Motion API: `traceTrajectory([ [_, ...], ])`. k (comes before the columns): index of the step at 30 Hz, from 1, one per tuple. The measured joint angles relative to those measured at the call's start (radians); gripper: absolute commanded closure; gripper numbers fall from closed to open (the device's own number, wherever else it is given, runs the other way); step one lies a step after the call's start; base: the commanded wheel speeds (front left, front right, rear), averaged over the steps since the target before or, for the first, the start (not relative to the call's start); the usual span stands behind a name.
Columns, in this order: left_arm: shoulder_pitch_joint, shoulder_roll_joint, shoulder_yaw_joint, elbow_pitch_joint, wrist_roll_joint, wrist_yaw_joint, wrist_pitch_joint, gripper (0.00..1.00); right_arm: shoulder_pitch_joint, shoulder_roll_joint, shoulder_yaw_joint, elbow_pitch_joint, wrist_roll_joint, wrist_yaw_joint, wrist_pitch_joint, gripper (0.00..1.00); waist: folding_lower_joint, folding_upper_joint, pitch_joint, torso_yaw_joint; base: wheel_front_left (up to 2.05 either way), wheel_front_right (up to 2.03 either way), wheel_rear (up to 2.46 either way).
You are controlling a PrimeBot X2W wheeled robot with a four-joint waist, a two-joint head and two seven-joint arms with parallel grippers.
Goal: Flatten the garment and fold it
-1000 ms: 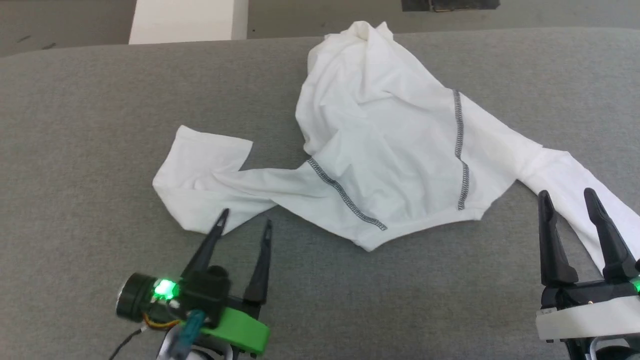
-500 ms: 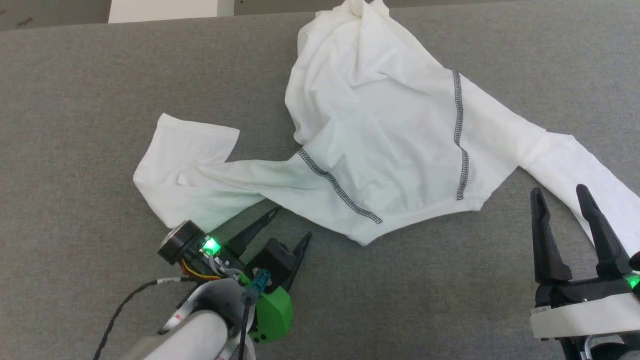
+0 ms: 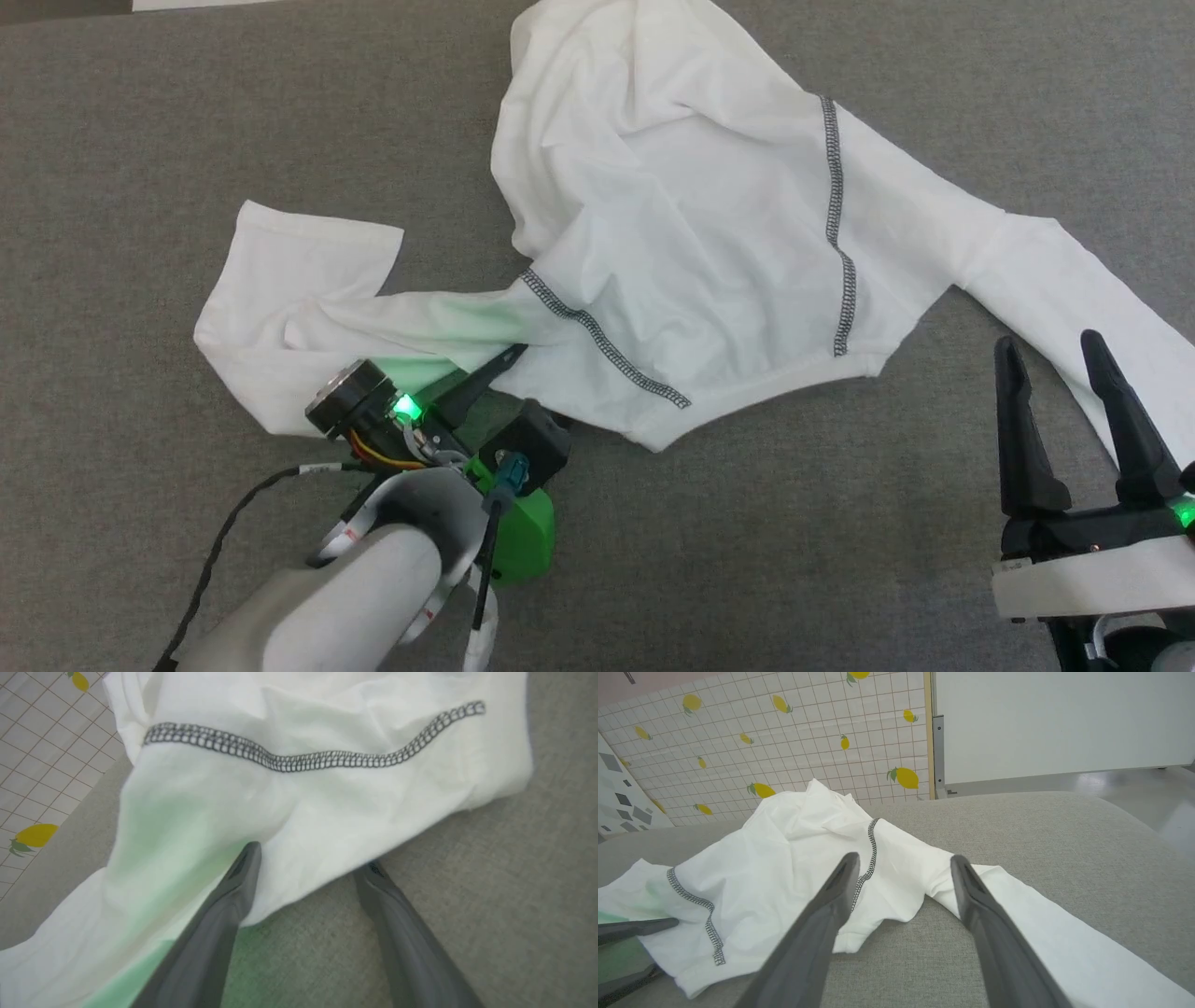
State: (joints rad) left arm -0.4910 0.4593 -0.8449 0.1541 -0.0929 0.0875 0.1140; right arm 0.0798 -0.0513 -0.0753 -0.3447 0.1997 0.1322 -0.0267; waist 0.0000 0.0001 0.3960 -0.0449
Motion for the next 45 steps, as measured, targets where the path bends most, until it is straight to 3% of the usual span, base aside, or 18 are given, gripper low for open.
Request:
traceTrajectory([
  [1,-0.006,-0.006,0.002,0.01,-0.001,0.0,-0.001,0.09,-0.003,0.0,0.0,0.0,0.0,0.0,0.0,0.0,0.0,0.0,0.002,0.0,0.0,0.0,0.0],
  [2,-0.009,-0.015,0.005,0.02,-0.006,0.0,-0.003,0.81,-0.006,0.0,0.001,0.0,0.0,0.0,0.0,0.0,0.0,-0.0001,0.003,0.0,0.0,0.0,0.0],
  [3,-0.01,-0.021,0.01,0.029,-0.011,0.0,-0.008,1.0,-0.008,0.0,0.001,0.0,0.0,0.0,0.0,0.0,0.0,0.0,0.003,0.0,0.0,0.0,0.0],
  [8,-0.002,-0.051,0.048,0.059,-0.071,0.025,-0.059,1.0,-0.013,0.0,-0.001,0.002,-0.001,0.0,0.0,0.0,0.0,0.0,-0.006,0.001,0.0,0.0,0.0],
  [13,0.065,-0.054,0.104,0.015,-0.124,0.096,-0.126,1.0,-0.013,-0.011,0.003,0.008,-0.015,0.0,0.044,0.0,0.0,0.0,-0.033,0.01,0.0,0.0,0.0],
  [21,0.184,-0.02,0.149,-0.136,-0.137,0.197,-0.152,1.0,-0.013,-0.154,0.039,0.02,-0.015,0.0,0.197,0.0,0.0,0.0,-0.063,0.045,0.0,0.0,0.0],
  [30,0.283,0.027,0.217,-0.28,-0.159,0.294,-0.152,1.0,-0.015,-0.27,0.131,0.029,-0.002,0.0,0.287,0.0,0.0,0.0,-0.062,0.1,0.0,0.0,0.0],
  [40,0.29,0.013,0.194,-0.309,-0.165,0.301,-0.142,1.0,-0.104,-0.503,0.303,0.09,-0.025,0.0,0.358,0.0,0.0,0.0,-0.055,0.144,0.0,0.0,0.0],
  [45,0.279,-0.004,0.184,-0.311,-0.168,0.298,-0.142,1.0,-0.159,-0.577,0.356,0.139,-0.033,0.0,0.363,0.0,0.0,0.0,-0.042,0.164,0.0,0.0,0.0],
])
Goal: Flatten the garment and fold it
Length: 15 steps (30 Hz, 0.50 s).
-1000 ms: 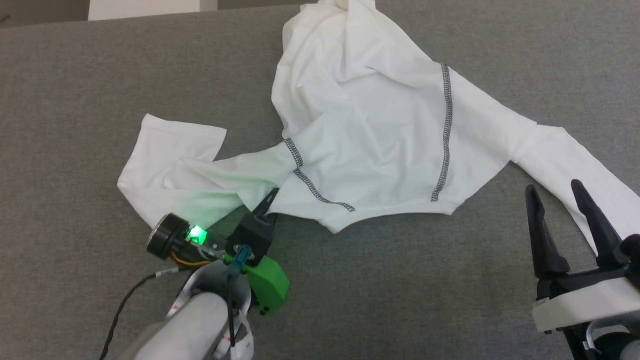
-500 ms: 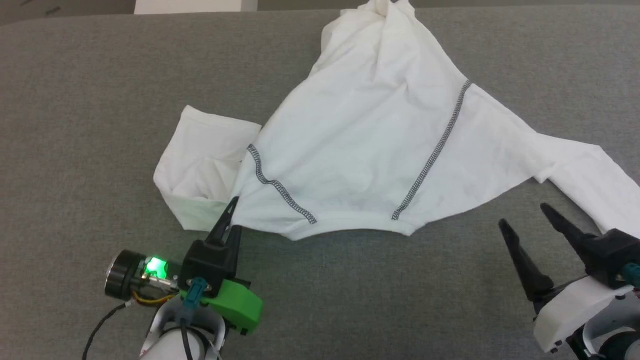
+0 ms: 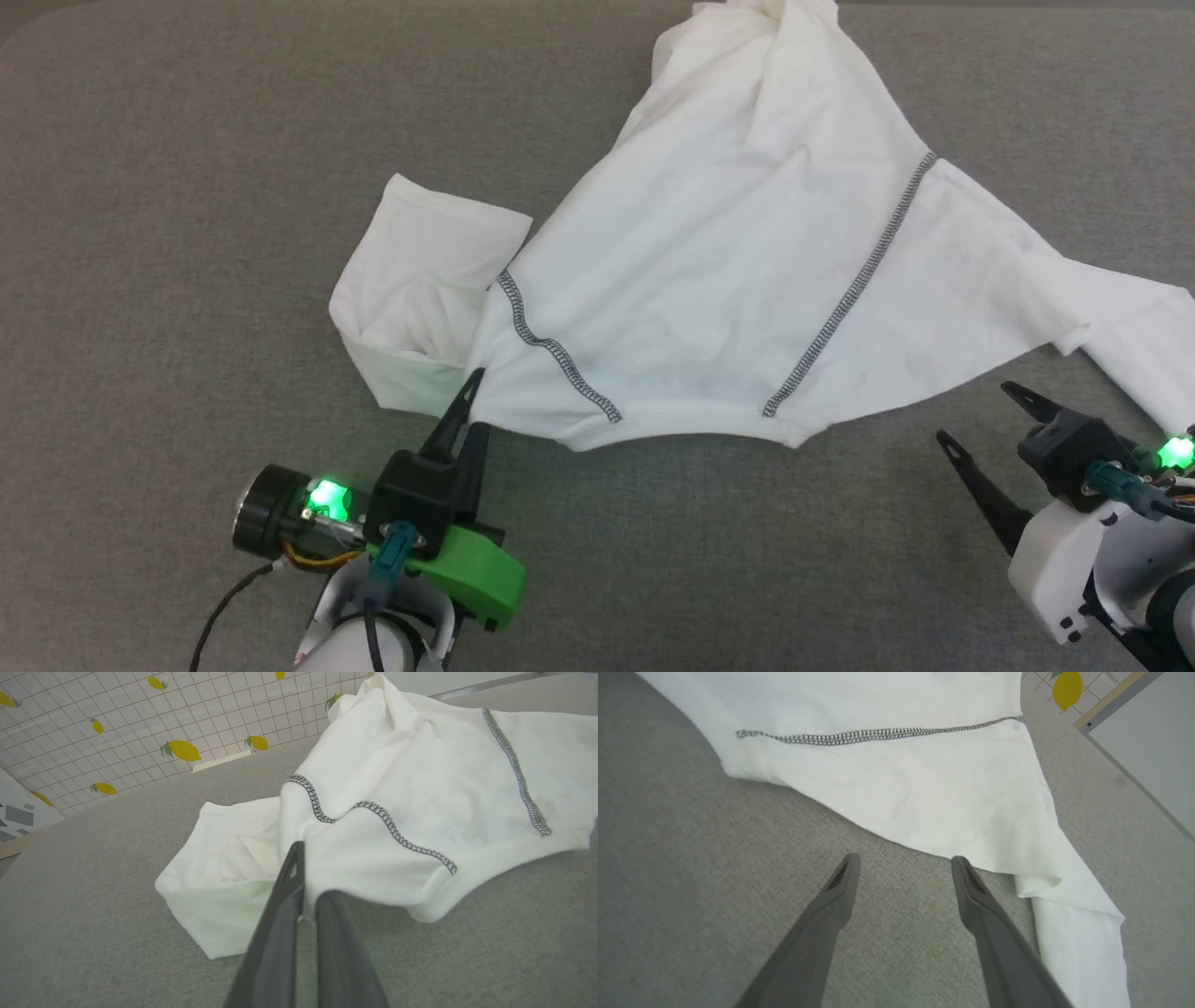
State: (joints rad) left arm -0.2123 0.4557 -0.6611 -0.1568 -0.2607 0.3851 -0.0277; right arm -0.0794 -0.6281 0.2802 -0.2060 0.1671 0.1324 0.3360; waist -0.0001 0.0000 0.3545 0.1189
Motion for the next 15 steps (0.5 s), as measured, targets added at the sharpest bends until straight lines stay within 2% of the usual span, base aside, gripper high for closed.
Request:
traceTrajectory([
  [10,-0.015,-0.024,-0.011,0.003,-0.007,-0.006,-0.01,1.0,-0.073,-0.049,0.049,0.104,-0.08,0.0,-0.023,0.0,0.0,0.0,0.033,0.046,0.0,0.0,0.0],
  [15,-0.017,-0.037,-0.016,0.002,-0.007,-0.005,-0.015,1.0,-0.105,-0.048,0.049,0.136,-0.105,0.0,-0.047,0.0,0.0,0.0,0.053,0.062,0.0,0.0,0.0],
])
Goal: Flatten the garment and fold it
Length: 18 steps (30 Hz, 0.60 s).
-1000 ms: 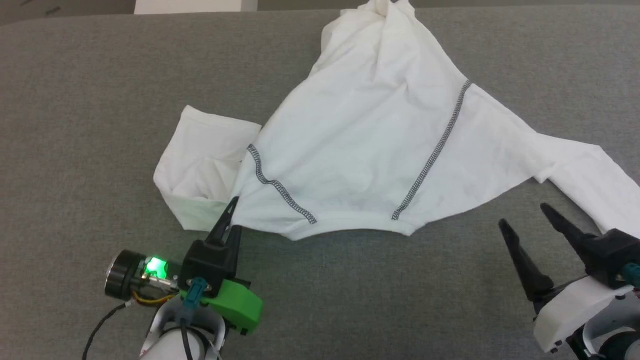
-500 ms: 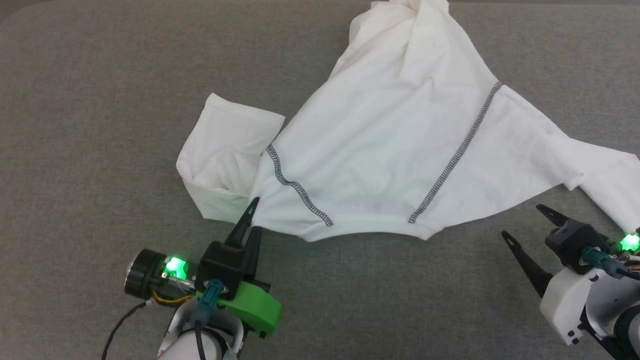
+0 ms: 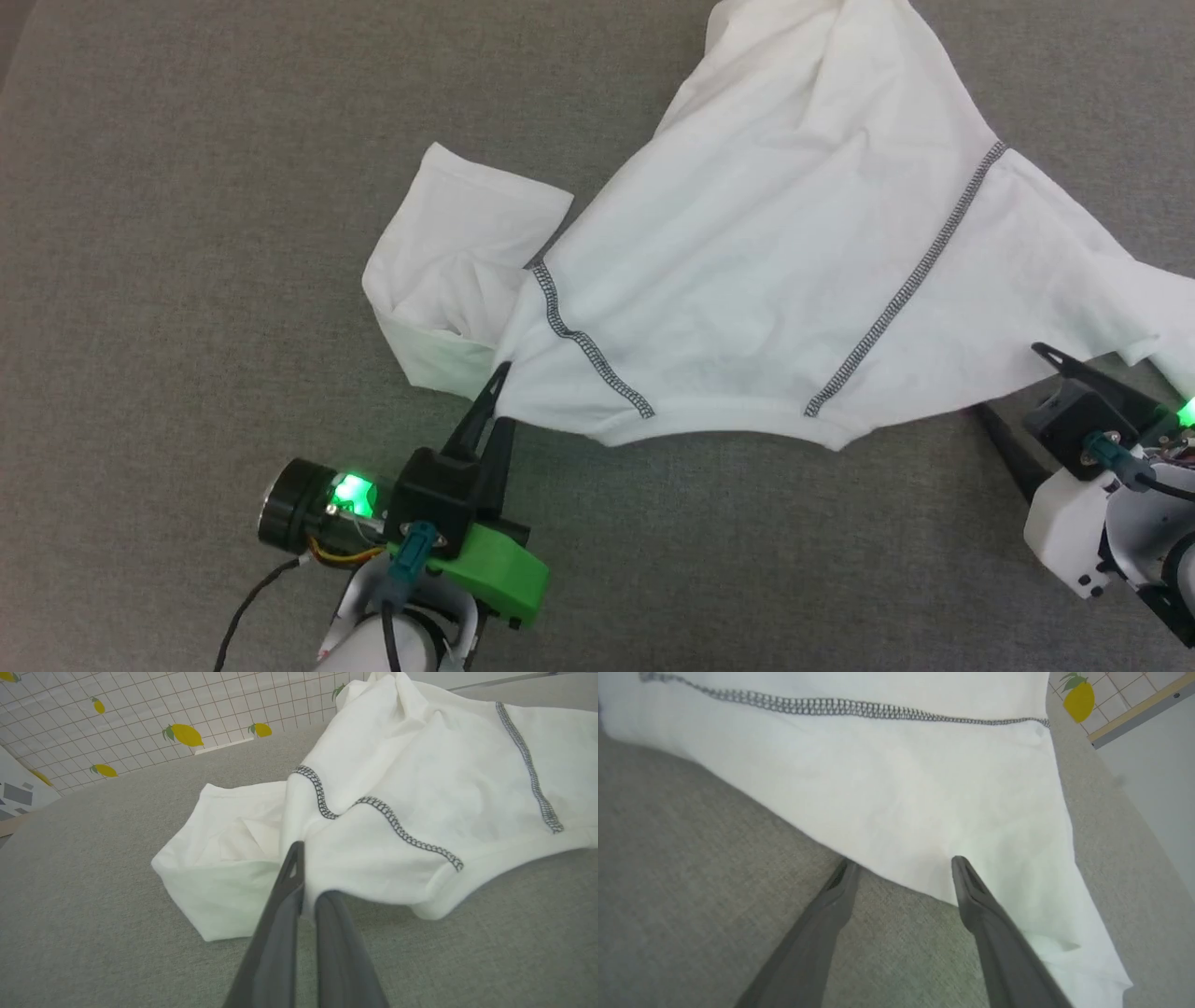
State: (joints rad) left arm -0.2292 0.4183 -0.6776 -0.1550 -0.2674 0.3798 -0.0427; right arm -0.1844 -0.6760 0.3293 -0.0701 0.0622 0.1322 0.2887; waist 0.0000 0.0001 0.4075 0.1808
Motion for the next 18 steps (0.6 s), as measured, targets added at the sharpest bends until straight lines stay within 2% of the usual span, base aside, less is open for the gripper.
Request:
traceTrajectory([
  [5,-0.003,-0.009,-0.005,0.003,-0.006,0.0,-0.004,1.0,-0.028,0.018,0.003,0.03,-0.001,0.0,-0.016,0.0,0.0,0.0,0.014,0.006,0.0,0.0,0.0],
  [6,-0.005,-0.011,-0.006,0.005,-0.007,0.0,-0.004,1.0,-0.034,0.025,0.003,0.038,-0.001,0.0,-0.022,0.55,0.0,0.0,0.016,0.007,0.0,0.0,0.0],
  [7,-0.009,-0.013,-0.007,0.007,-0.007,0.0,-0.004,1.0,-0.041,0.033,0.0,0.048,0.0,0.0,-0.027,1.0,0.0001,0.0,0.018,0.006,0.0,0.0,0.0],
  [12,-0.023,-0.016,-0.003,0.013,-0.015,0.0,-0.013,1.0,-0.051,0.091,-0.023,0.083,0.007,0.0,-0.068,1.0,0.0001,0.0,0.013,0.0,0.0,0.0,0.0],
  [18,-0.021,-0.023,0.036,-0.007,-0.06,0.001,-0.058,1.0,-0.05,0.177,-0.123,0.074,0.036,0.0,-0.142,1.0,0.0002,0.0,-0.015,-0.019,0.0,0.0,0.0],
])
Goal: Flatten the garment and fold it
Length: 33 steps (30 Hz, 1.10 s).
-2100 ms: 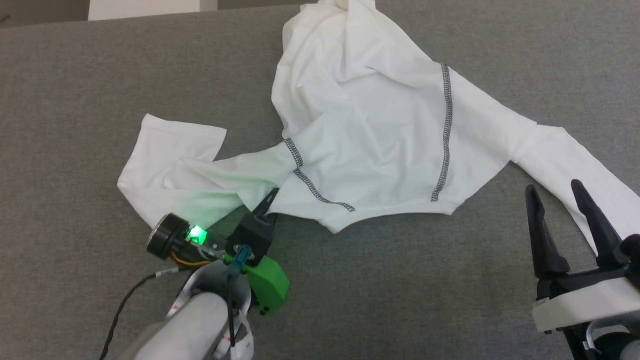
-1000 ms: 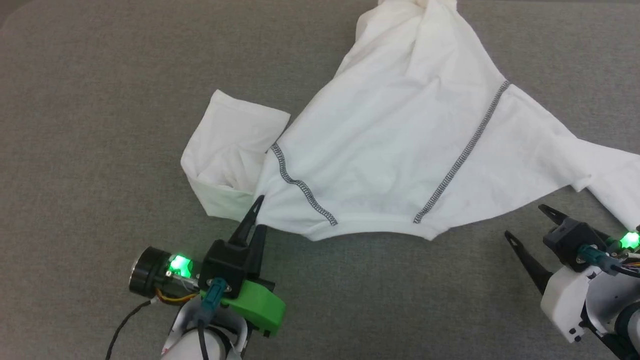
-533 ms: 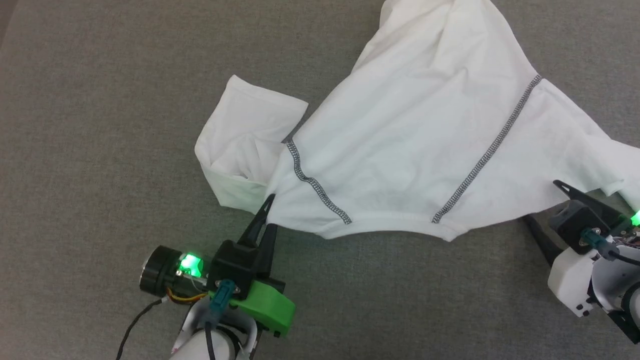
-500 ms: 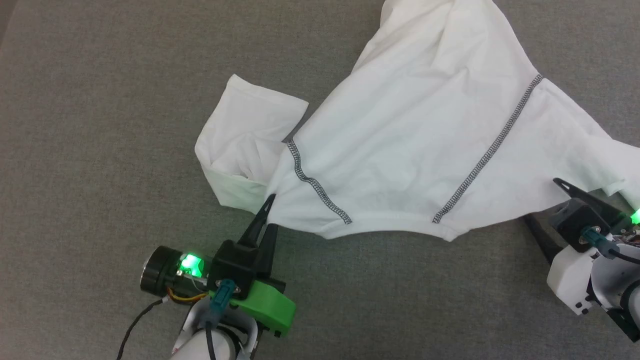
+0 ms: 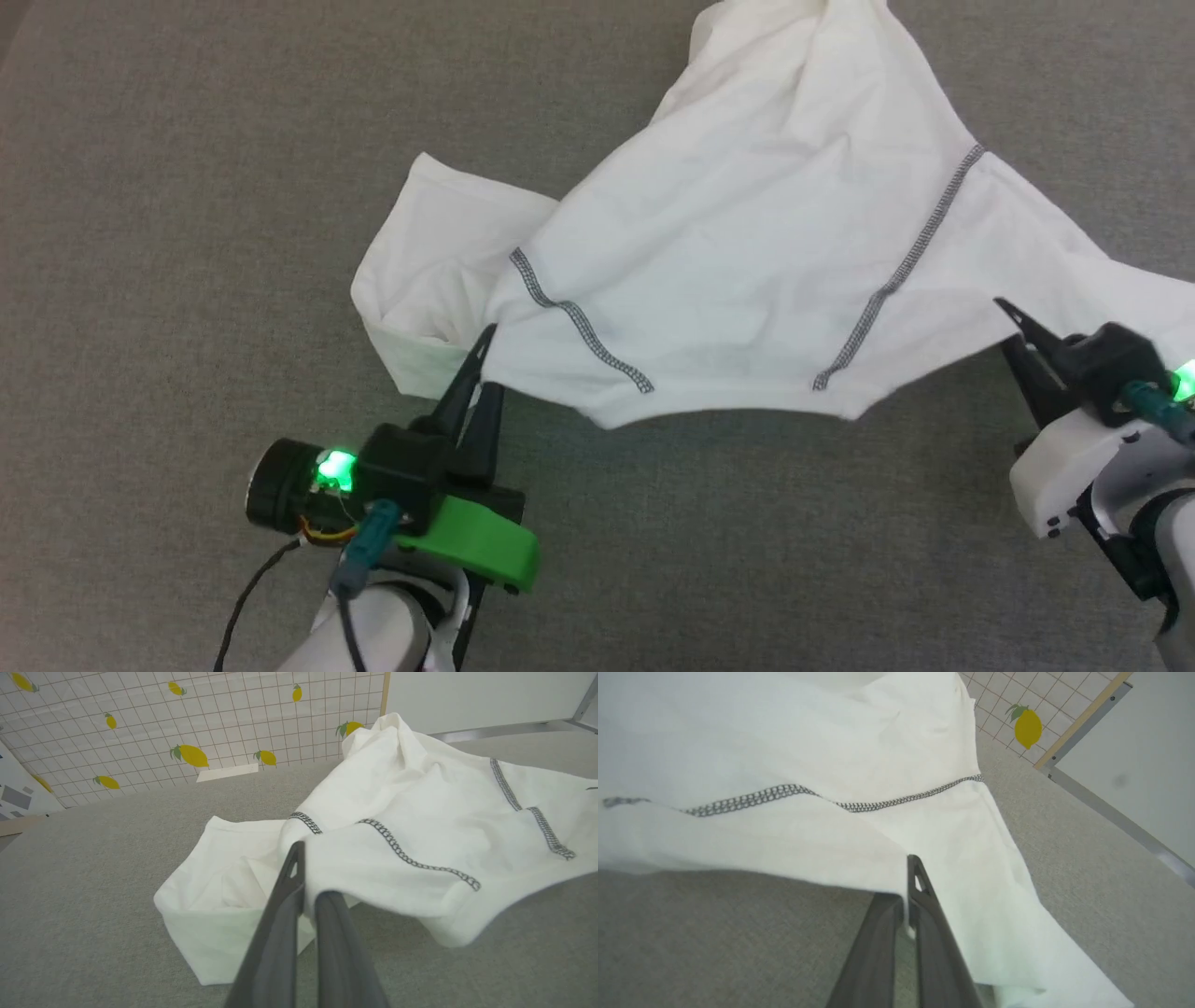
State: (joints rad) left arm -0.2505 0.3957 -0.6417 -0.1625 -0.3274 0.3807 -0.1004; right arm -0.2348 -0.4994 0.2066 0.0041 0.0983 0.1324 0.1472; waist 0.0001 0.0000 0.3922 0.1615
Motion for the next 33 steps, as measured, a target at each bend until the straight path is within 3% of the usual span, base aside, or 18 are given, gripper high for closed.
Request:
traceTrajectory([
  [7,0.002,-0.013,0.062,-0.069,-0.072,-0.005,-0.059,1.0,0.001,0.082,-0.096,-0.088,0.009,0.0,-0.037,1.0,0.0,0.0,-0.064,-0.032,0.0,0.0,0.0],
  [13,-0.062,0.025,0.112,-0.153,-0.077,-0.01,-0.026,1.0,-0.052,0.1,-0.121,-0.184,0.01,0.0,-0.019,1.0,0.0,0.0,-0.139,-0.066,0.0,0.0,0.0],
  [23,-0.34,0.114,0.176,-0.212,-0.051,-0.049,0.163,1.0,-0.305,0.01,-0.087,-0.263,-0.002,0.0,0.051,1.0,-0.0001,0.0,-0.259,-0.124,0.0,0.0,0.0],
  [33,-0.533,0.132,0.171,-0.193,-0.036,-0.085,0.35,1.0,-0.504,-0.035,0.03,-0.237,0.03,0.0,0.104,1.0,-0.0001,0.0,-0.345,-0.172,0.0,0.0,0.0],
])
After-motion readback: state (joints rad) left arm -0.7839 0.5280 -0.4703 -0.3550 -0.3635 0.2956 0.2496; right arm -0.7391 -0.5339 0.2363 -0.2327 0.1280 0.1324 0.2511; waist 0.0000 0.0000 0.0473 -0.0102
